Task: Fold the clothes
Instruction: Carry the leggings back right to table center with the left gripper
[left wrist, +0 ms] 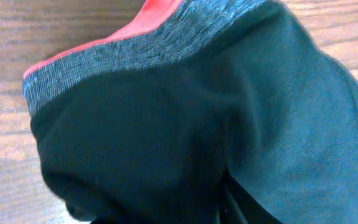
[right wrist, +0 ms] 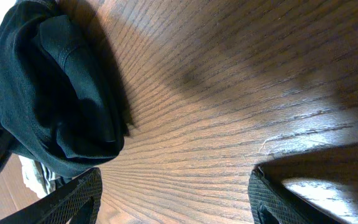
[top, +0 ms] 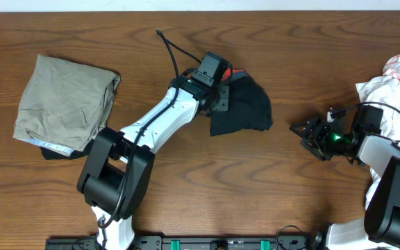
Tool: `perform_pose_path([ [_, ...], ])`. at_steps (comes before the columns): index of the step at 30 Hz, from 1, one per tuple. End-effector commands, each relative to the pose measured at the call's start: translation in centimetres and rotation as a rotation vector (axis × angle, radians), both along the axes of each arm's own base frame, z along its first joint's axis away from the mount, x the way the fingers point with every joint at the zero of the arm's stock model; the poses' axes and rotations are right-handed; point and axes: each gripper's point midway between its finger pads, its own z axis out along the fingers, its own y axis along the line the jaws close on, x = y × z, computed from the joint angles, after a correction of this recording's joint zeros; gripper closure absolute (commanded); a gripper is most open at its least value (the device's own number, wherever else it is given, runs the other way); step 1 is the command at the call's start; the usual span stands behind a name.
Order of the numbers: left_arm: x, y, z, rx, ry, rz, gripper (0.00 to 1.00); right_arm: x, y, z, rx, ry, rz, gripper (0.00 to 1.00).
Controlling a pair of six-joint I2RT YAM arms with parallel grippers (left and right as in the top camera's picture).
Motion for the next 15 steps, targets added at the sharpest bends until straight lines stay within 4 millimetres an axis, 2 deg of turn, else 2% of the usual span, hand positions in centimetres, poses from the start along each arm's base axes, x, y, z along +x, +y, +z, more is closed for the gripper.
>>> perform_pose_path([
  [1, 0.2, 0.6, 0.3, 0.035, -0.018, -0.021, 0.63, -1.9, -0.9, -2.7, -0.069, 0.097, -0.019, 0.25],
  [8, 0.0, 1.1, 0.5, 0.071, -0.036, -0.092, 0.51, -1.6, 0.7, -1.3, -0.009, -0.031, 0.108, 0.23],
  [10, 0.2, 1.3, 1.4, 0.075, -0.063, -0.116, 0.47, -1.6, 1.2, -0.8, 0.01, -0.071, 0.143, 0.23],
  [15, 0.2, 1.5, 5.5, 0.063, -0.159, -0.166, 0.42, -1.5, 1.3, -0.6, 0.012, -0.091, 0.161, 0.22],
])
